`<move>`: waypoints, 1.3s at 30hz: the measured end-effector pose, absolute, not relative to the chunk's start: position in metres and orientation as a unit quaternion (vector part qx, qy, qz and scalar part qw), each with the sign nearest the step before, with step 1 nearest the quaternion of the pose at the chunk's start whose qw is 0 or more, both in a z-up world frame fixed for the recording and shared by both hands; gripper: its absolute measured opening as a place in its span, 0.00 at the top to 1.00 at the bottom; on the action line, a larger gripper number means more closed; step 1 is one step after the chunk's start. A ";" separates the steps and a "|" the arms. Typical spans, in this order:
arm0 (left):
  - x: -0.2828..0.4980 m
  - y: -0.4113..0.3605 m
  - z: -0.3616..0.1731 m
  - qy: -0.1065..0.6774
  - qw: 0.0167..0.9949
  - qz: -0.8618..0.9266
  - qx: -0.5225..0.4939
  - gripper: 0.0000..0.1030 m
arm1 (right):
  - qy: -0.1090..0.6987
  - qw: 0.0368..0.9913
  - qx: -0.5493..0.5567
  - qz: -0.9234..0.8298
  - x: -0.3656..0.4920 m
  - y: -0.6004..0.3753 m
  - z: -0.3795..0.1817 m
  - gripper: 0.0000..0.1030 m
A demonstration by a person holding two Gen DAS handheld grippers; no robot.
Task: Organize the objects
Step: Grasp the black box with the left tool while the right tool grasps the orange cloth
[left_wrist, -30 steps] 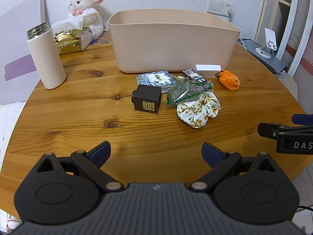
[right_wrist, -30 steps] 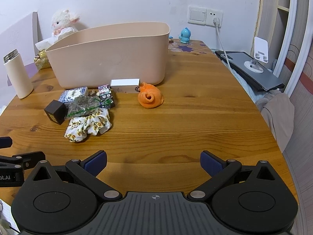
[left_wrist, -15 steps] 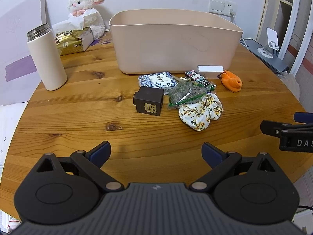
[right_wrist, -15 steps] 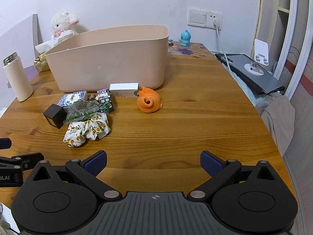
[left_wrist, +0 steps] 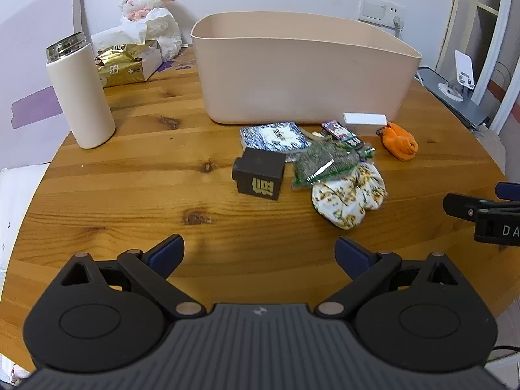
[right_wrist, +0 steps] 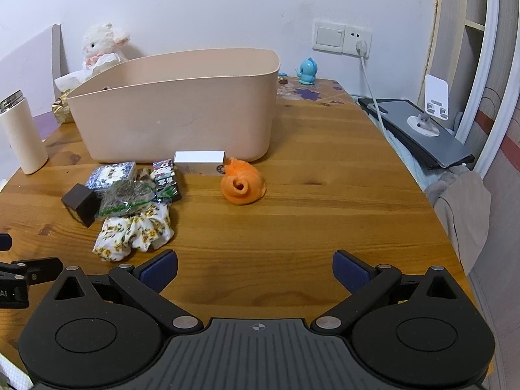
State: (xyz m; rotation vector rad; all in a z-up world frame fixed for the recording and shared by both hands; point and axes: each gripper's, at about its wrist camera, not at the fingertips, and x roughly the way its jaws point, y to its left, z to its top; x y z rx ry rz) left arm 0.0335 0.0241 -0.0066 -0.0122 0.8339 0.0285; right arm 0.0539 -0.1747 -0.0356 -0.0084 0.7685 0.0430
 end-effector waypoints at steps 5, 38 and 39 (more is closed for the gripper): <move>0.045 0.029 -0.004 0.396 0.918 0.023 -0.006 0.04 | 0.375 0.927 -0.011 0.019 0.067 -0.177 -0.039 0.00; 0.116 0.044 -0.034 0.388 0.921 -0.019 0.002 0.54 | 0.380 0.923 -0.033 0.061 0.159 -0.156 -0.067 0.81; 0.116 0.044 -0.033 0.390 0.921 -0.019 0.003 0.54 | 0.380 0.922 -0.033 0.059 0.158 -0.156 -0.067 0.84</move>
